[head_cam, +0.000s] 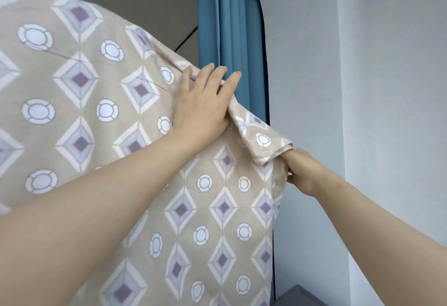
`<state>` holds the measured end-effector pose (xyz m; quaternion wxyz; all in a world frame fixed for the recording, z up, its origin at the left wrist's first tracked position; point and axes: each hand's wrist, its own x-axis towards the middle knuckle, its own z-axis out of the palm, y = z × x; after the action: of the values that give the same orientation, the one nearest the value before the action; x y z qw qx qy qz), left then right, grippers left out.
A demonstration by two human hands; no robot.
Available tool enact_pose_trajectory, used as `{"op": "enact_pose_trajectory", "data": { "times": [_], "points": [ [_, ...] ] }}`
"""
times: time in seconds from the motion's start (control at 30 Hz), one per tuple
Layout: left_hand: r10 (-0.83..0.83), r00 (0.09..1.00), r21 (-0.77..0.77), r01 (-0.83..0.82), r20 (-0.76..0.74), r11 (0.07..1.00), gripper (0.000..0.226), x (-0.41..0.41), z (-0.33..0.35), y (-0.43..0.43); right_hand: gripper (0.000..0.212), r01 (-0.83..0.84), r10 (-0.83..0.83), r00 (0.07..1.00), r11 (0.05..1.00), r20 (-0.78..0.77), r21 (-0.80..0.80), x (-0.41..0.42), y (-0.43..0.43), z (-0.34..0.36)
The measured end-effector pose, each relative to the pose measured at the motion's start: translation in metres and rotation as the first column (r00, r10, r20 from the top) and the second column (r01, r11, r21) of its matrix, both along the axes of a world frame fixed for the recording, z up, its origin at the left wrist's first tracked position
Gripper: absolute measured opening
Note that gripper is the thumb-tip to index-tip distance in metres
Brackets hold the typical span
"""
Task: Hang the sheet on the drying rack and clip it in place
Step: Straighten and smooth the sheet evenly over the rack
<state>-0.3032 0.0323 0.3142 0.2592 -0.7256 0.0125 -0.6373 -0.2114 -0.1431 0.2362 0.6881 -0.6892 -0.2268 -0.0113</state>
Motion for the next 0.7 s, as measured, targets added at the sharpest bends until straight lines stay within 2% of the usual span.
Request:
{"op": "enact_pose_trajectory", "data": {
  "times": [0.1, 0.17, 0.2, 0.27, 0.33, 0.4, 0.5, 0.57, 0.6, 0.67, 0.7],
  "points": [
    [-0.017, 0.997, 0.035, 0.015, 0.076, 0.999, 0.043, -0.008, -0.003, 0.002, 0.026, 0.060, -0.074, 0.988, 0.993, 0.133, 0.106, -0.009, -0.004, 0.014],
    [-0.056, 0.981, -0.038, 0.064, 0.186, 0.997, 0.022, -0.019, 0.006, -0.001, 0.024, 0.130, -0.167, 0.972, 0.968, 0.167, 0.213, -0.016, -0.002, 0.028],
    [-0.098, 0.977, -0.124, 0.123, 0.187, 0.985, 0.017, -0.025, 0.012, -0.004, 0.019, 0.155, -0.193, 0.975, 0.949, 0.114, 0.276, -0.019, -0.001, 0.035],
    [-0.150, 0.982, -0.294, 0.179, 0.119, 0.939, 0.018, -0.034, 0.027, -0.010, 0.018, 0.149, -0.116, 0.988, 0.890, -0.102, 0.430, -0.023, 0.003, 0.045],
    [-0.067, 0.998, -0.260, 0.067, 0.011, 0.963, 0.018, -0.035, 0.038, -0.009, 0.013, 0.130, -0.001, 0.970, 0.847, -0.243, 0.515, -0.026, 0.009, 0.049],
    [0.044, 0.996, -0.138, -0.054, -0.076, 0.989, 0.018, -0.033, 0.043, -0.004, 0.021, 0.035, 0.067, 0.971, 0.910, -0.229, 0.413, -0.026, 0.020, 0.047],
    [0.077, 0.981, -0.065, -0.090, -0.176, 0.994, 0.025, -0.035, 0.044, 0.004, 0.028, -0.099, 0.111, 0.991, 0.985, -0.075, 0.140, -0.035, 0.043, 0.040],
    [0.107, 0.970, -0.057, -0.122, -0.218, 0.991, 0.028, -0.037, 0.042, 0.009, 0.024, -0.247, 0.247, 0.969, 0.969, -0.005, 0.012, -0.046, 0.059, 0.039],
    [0.110, 0.967, -0.059, -0.127, -0.231, 0.990, 0.030, -0.038, 0.041, 0.014, 0.029, -0.326, 0.325, 0.945, 0.945, -0.016, -0.020, -0.050, 0.066, 0.039],
    [0.070, 0.974, -0.030, -0.079, -0.217, 0.996, 0.035, -0.040, 0.039, 0.023, 0.033, -0.432, 0.434, 0.901, 0.895, -0.003, -0.115, -0.053, 0.078, 0.037],
    [0.044, 0.980, 0.009, -0.043, -0.194, 0.999, 0.036, -0.043, 0.036, 0.026, 0.027, -0.447, 0.460, 0.887, 0.877, 0.038, -0.177, -0.056, 0.083, 0.035]
  ]
}}
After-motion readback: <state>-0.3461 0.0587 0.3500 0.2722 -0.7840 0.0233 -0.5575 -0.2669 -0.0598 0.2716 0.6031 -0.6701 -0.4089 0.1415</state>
